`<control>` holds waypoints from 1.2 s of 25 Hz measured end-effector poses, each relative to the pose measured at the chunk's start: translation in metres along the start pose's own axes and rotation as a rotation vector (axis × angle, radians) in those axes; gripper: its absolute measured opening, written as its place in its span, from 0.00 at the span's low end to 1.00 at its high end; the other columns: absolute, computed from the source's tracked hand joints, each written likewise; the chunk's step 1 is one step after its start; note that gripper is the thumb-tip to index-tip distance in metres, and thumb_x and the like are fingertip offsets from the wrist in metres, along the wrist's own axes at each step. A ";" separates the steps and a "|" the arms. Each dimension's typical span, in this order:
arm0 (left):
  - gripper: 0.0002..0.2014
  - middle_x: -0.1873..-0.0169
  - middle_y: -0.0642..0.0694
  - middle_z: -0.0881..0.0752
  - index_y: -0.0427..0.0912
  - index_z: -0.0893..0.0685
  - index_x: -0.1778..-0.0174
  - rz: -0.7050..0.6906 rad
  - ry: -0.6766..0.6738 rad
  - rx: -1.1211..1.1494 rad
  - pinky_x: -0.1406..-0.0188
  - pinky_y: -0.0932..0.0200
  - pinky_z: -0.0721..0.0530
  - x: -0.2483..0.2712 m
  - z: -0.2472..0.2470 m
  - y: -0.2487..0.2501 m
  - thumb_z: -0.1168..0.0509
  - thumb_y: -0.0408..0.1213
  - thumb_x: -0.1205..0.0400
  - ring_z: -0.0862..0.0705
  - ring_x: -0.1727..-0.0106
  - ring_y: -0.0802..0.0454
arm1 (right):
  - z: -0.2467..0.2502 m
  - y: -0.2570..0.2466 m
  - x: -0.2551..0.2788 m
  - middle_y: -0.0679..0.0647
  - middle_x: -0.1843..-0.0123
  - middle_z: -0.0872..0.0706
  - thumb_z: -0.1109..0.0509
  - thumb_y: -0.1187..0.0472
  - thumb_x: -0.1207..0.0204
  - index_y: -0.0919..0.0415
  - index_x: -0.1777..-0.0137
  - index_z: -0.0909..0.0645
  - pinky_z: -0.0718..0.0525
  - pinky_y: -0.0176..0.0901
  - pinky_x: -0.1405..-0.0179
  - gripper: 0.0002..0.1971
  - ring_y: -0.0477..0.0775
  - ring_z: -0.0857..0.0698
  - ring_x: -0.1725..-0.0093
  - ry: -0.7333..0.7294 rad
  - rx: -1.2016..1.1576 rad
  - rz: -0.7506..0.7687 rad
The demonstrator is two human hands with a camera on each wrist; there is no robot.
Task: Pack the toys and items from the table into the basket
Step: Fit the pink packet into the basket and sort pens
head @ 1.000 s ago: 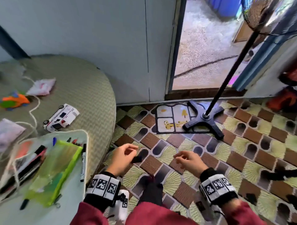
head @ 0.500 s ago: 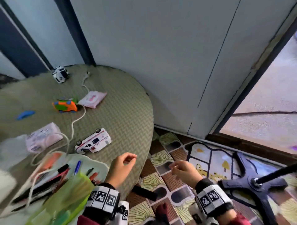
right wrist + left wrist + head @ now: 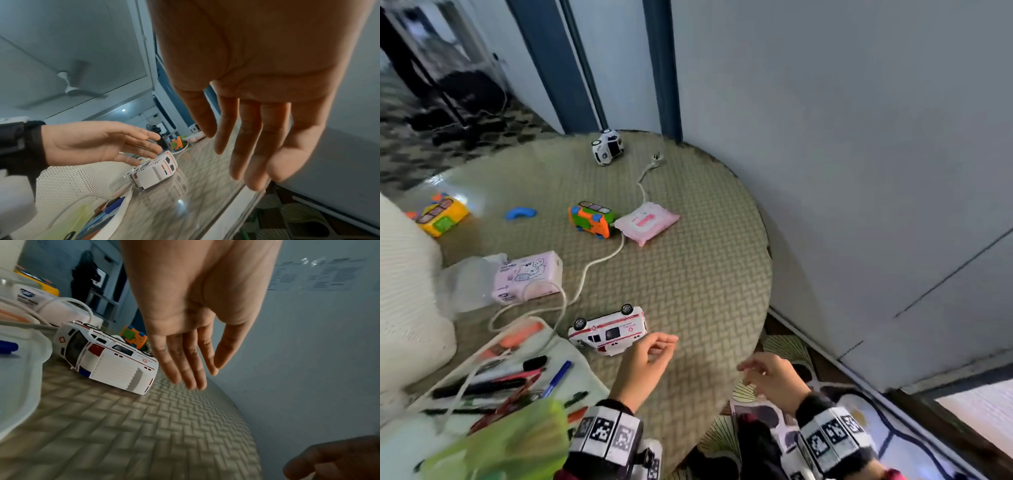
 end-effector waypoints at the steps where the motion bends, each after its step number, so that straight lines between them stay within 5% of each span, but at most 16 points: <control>1: 0.09 0.57 0.52 0.10 0.48 0.13 0.55 0.013 0.037 0.015 0.54 0.73 0.20 -0.007 -0.001 0.002 0.33 0.28 0.20 0.14 0.53 0.58 | 0.007 -0.004 -0.015 0.52 0.61 0.13 0.36 0.66 0.25 0.47 0.60 0.18 0.18 0.40 0.59 0.12 0.45 0.19 0.67 -0.035 0.013 0.011; 5: 0.10 0.57 0.58 0.11 0.50 0.14 0.57 0.067 0.203 0.065 0.55 0.75 0.21 -0.028 -0.001 0.012 0.32 0.28 0.20 0.15 0.53 0.64 | 0.037 -0.022 -0.071 0.51 0.62 0.12 0.37 0.65 0.23 0.49 0.58 0.18 0.18 0.41 0.62 0.10 0.47 0.19 0.68 -0.167 0.083 0.069; 10: 0.11 0.57 0.66 0.12 0.52 0.14 0.60 0.158 0.375 0.137 0.55 0.66 0.17 -0.039 -0.001 0.014 0.31 0.29 0.21 0.15 0.55 0.62 | 0.052 -0.041 -0.115 0.51 0.60 0.13 0.39 0.63 0.20 0.48 0.56 0.19 0.18 0.43 0.62 0.11 0.50 0.18 0.65 -0.342 0.174 0.157; 16: 0.04 0.60 0.47 0.11 0.45 0.13 0.58 0.239 0.520 0.262 0.67 0.63 0.18 -0.047 0.006 0.014 0.32 0.34 0.19 0.16 0.63 0.62 | 0.040 -0.067 -0.150 0.54 0.58 0.13 0.40 0.66 0.20 0.52 0.56 0.17 0.17 0.41 0.60 0.11 0.50 0.17 0.63 -0.460 0.212 0.217; 19: 0.05 0.59 0.41 0.12 0.45 0.15 0.55 0.336 0.617 0.380 0.67 0.52 0.19 -0.052 0.021 0.001 0.35 0.31 0.19 0.16 0.67 0.41 | 0.023 -0.088 -0.165 0.53 0.59 0.12 0.40 0.66 0.20 0.52 0.55 0.17 0.17 0.41 0.60 0.12 0.50 0.16 0.62 -0.504 0.231 0.246; 22: 0.11 0.50 0.44 0.13 0.48 0.15 0.51 0.327 0.779 0.068 0.50 0.48 0.20 -0.055 0.051 -0.013 0.39 0.44 0.24 0.16 0.49 0.41 | 0.000 -0.118 -0.175 0.48 0.60 0.14 0.41 0.67 0.20 0.55 0.52 0.17 0.19 0.34 0.62 0.12 0.43 0.17 0.63 -0.551 0.269 0.316; 25: 0.25 0.44 0.39 0.15 0.38 0.14 0.46 0.292 0.780 -0.282 0.39 0.44 0.24 -0.069 0.066 -0.029 0.45 0.50 0.28 0.19 0.41 0.38 | -0.019 -0.151 -0.189 0.42 0.63 0.16 0.41 0.71 0.22 0.58 0.54 0.17 0.21 0.28 0.64 0.12 0.37 0.18 0.65 -0.535 0.282 0.406; 28: 0.26 0.38 0.38 0.15 0.39 0.13 0.43 0.426 0.691 -0.395 0.33 0.39 0.26 -0.081 0.063 -0.052 0.46 0.51 0.26 0.20 0.33 0.36 | -0.037 -0.186 -0.208 0.44 0.63 0.14 0.40 0.73 0.24 0.59 0.58 0.17 0.18 0.36 0.62 0.12 0.39 0.18 0.66 -0.523 0.276 0.447; 30: 0.24 0.43 0.39 0.12 0.39 0.11 0.47 0.461 0.637 -0.443 0.35 0.43 0.24 -0.085 0.055 -0.059 0.44 0.50 0.25 0.15 0.38 0.36 | -0.049 -0.212 -0.222 0.49 0.60 0.13 0.39 0.73 0.24 0.58 0.61 0.18 0.18 0.42 0.58 0.12 0.45 0.15 0.62 -0.526 0.295 0.489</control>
Point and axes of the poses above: each hand's wrist, its own x-axis away from the middle knuckle, its own z-axis out of the back of the hand, y = z × x, the point moved 4 cm from there along -x, towards the middle knuckle
